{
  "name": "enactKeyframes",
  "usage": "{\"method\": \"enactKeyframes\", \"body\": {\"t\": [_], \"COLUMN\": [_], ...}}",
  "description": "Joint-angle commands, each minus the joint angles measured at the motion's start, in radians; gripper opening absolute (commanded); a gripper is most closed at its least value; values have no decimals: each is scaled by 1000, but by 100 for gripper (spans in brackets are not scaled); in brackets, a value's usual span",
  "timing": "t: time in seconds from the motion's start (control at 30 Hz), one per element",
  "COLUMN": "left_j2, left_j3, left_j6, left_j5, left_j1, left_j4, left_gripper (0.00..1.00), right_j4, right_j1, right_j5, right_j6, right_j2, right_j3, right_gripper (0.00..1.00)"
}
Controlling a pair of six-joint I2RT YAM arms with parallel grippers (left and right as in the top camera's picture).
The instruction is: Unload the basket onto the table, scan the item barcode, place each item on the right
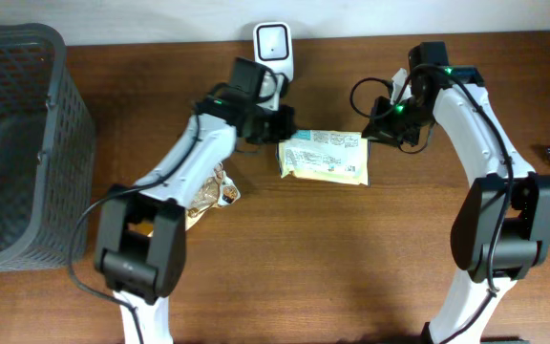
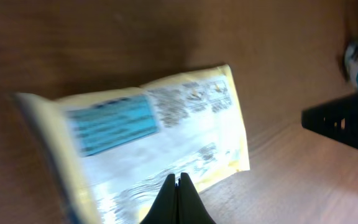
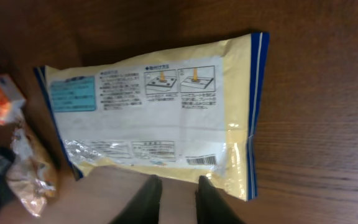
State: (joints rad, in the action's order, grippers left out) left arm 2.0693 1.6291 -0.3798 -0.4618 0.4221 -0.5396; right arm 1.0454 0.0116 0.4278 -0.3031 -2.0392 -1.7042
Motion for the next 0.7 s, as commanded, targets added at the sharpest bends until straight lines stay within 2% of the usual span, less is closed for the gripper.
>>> {"method": "enactKeyframes", "body": {"t": [0.0,0.07,0.23,0.3,0.33,0.67], "left_j2": [71,91,127,141,141,138], "left_j3": [11,11,11,11,11,14], "left_j6": [-21,-24,-25,-25,-24,-23], "left_j5": [10,127,191,297,342,381], "left_j1": [45,48,23,16,13,3], "left_j4": [20,19,16,-9,-32,-126], "left_gripper": [0,0,0,0,0,0], "right_j4": [3,3,3,6,7,5], "right_j1": [0,0,0,2,3,51], "right_j5": [-68,-74,-74,-74,-74,-74], "right_j6": [14,-14,-19,-19,-18,-19], "right_j2": [-17,-17,-17,-17,-17,-17], "right_j3": [5,5,5,5,5,6], "right_gripper": [24,23,24,44,49,48]}}
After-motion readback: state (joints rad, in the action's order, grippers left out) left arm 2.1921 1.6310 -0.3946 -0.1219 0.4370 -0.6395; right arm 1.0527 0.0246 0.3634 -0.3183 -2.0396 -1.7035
